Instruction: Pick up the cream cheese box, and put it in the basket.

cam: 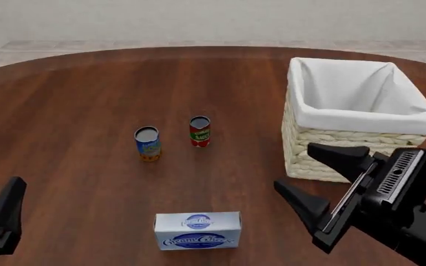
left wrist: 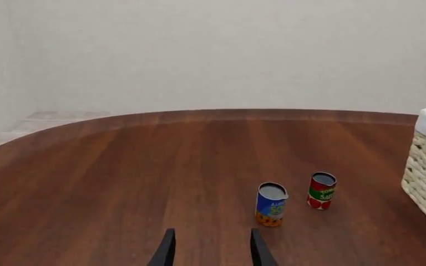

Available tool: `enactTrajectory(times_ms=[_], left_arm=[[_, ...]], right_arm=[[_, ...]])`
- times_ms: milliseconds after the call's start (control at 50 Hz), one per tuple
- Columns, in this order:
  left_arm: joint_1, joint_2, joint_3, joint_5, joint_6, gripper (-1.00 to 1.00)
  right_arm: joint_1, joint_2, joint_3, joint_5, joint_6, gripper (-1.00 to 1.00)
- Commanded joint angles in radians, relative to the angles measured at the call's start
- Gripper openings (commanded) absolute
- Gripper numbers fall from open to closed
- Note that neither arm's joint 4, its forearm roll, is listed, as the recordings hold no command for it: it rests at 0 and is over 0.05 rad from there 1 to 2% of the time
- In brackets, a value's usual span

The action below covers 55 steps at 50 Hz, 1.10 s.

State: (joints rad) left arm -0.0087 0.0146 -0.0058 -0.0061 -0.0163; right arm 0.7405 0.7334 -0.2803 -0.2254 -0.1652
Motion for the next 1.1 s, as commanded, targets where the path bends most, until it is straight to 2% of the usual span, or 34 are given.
enactTrajectory(times_ms=[20,840,1100], left_arm=[[0.000,-0.001,0.000,0.001,0.001,1.00],[0.002,0.018,0.001,-0.017,0.000,1.00],[0.003,0.022,0.002,-0.018,0.001,1.00]], right_arm=[[0.044,0.039,-0.019,0.005,0.004,1.00],[0.161,-0.011,0.021,0.116,0.025,1.00],[0.171,0.087,0.002,0.088,0.013,1.00]])
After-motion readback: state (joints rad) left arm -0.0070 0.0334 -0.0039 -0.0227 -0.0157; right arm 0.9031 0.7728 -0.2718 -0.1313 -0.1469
